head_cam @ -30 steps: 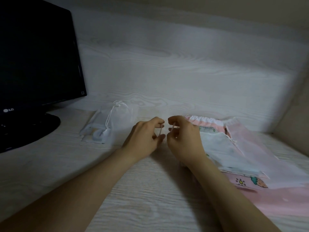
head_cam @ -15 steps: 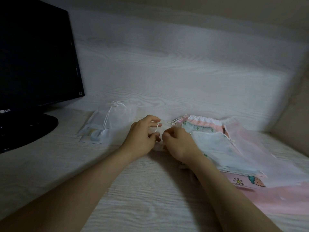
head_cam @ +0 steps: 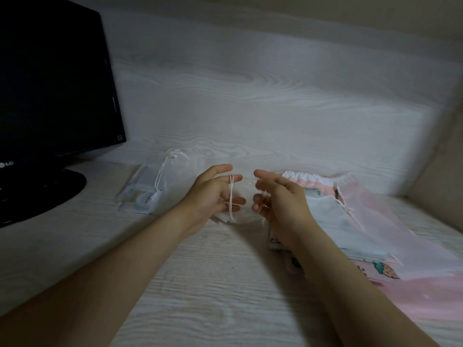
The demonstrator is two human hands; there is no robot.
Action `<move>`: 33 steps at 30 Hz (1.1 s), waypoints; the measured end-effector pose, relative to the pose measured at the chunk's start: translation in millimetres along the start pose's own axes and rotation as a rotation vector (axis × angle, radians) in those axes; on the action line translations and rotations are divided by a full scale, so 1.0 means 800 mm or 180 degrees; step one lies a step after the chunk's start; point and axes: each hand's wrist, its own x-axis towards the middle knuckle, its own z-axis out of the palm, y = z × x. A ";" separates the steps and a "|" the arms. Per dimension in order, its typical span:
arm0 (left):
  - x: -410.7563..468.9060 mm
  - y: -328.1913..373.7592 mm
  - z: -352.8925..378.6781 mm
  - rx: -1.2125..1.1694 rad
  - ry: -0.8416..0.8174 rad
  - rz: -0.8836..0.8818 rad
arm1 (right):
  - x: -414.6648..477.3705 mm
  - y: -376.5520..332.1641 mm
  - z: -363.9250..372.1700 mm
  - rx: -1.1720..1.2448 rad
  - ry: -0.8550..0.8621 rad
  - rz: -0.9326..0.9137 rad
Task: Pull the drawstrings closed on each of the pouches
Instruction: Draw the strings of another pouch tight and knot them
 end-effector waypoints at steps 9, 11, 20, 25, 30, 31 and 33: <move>-0.009 -0.001 0.016 0.0776 -0.0732 0.0181 | 0.000 0.018 0.003 -0.2005 0.0060 -0.0688; -0.010 -0.002 0.017 0.0803 -0.0595 0.0088 | 0.006 0.014 0.001 -0.1653 0.0233 -0.0495; -0.013 -0.001 0.000 0.1626 -0.0818 -0.0129 | 0.009 -0.003 -0.006 -0.0560 0.0372 -0.0217; -0.009 0.003 -0.003 0.1431 -0.0689 -0.0236 | 0.012 -0.002 -0.012 -0.0532 0.0478 -0.0194; -0.004 0.004 -0.009 0.1187 -0.0182 -0.0391 | 0.014 -0.003 -0.018 -0.0725 0.0865 -0.0329; -0.003 0.003 -0.009 0.1187 -0.0173 -0.0415 | 0.012 -0.003 -0.017 -0.0749 0.0809 -0.0414; -0.003 0.003 -0.007 0.1222 -0.0228 -0.0430 | 0.010 -0.003 -0.014 -0.0826 0.0600 -0.0550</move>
